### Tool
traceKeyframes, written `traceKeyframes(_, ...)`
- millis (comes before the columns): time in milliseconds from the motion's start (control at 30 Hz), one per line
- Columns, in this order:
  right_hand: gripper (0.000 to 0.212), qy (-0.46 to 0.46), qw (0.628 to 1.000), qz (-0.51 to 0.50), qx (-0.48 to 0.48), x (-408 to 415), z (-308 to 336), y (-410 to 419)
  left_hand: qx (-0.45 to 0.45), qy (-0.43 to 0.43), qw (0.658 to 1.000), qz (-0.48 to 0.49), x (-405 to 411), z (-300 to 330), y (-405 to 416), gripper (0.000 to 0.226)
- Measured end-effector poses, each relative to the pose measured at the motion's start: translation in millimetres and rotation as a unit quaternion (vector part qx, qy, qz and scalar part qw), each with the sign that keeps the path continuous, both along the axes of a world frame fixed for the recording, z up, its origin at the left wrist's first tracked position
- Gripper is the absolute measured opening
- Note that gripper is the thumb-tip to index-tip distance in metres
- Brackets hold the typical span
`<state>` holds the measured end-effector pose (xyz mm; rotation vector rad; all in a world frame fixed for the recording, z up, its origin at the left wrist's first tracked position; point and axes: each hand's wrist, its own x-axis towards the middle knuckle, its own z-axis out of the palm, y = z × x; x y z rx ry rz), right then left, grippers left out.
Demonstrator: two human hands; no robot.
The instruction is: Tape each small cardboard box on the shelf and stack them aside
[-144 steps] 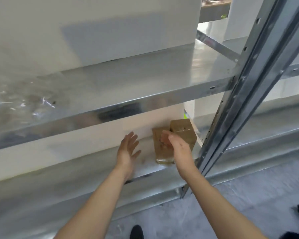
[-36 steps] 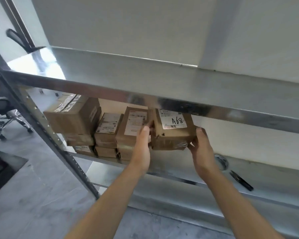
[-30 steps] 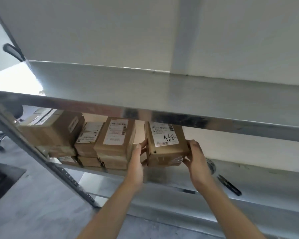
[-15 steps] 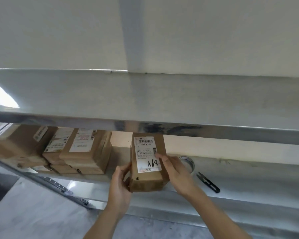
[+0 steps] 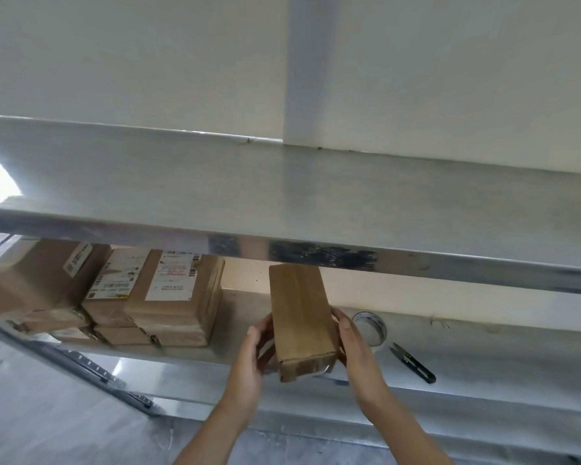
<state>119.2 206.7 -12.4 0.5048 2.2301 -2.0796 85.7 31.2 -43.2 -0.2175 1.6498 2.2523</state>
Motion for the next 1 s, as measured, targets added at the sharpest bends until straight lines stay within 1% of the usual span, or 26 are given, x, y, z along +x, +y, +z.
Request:
traceKeyframes(100, 0.04, 0.0, 1.0, -0.009, -0.02, 3, -3, 2, -0.055, -0.002, 0.998, -0.011, 2, -5, 3, 0.048)
traceKeyframes(167, 0.055, 0.007, 0.999, -0.01, -0.038, 6, -3, 3, -0.085, 0.0, 0.996, -0.031, 3, -5, 6, 0.048)
traceKeyframes(233, 0.068, 0.011, 0.998, -0.022, -0.061, 6, -7, 8, -0.092, -0.005, 0.994, -0.05, 3, -2, 10, 0.05)
traceKeyframes(300, 0.072, 0.017, 0.997, -0.031, -0.07, 6, -8, 12, -0.091, -0.011, 0.994, -0.06, 3, 2, 12, 0.051)
traceKeyframes(433, 0.062, -0.005, 0.999, 0.008, -0.047, 5, -5, 17, -0.063, 0.022, 0.996, -0.054, 7, 5, 10, 0.068)
traceKeyframes(533, 0.067, -0.032, 0.997, 0.006, -0.068, 3, -11, 21, -0.025, 0.052, 0.998, -0.008, 7, 11, 10, 0.059)
traceKeyframes(600, 0.069, -0.047, 0.997, 0.003, -0.061, 3, -14, 24, -0.02, 0.068, 0.997, 0.008, 8, 18, 12, 0.049)
traceKeyframes(667, 0.073, -0.06, 0.997, -0.009, -0.051, 3, -16, 27, -0.023, 0.06, 0.998, 0.013, 8, 19, 15, 0.04)
traceKeyframes(733, 0.073, -0.068, 0.997, -0.007, -0.028, 4, -19, 31, -0.034, 0.041, 0.998, 0.016, 7, 13, 15, 0.043)
traceKeyframes(900, 0.058, -0.106, 0.994, 0.025, -0.025, 0, -27, 37, -0.082, 0.002, 0.997, -0.006, 7, -7, 18, 0.04)
traceKeyframes(967, 0.052, -0.108, 0.993, 0.029, -0.03, -2, -38, 41, -0.096, -0.009, 0.995, -0.024, 7, -11, 23, 0.04)
traceKeyframes(1000, 0.052, -0.104, 0.994, 0.035, -0.026, -4, -44, 43, -0.102, -0.013, 0.994, -0.03, 6, -12, 25, 0.039)
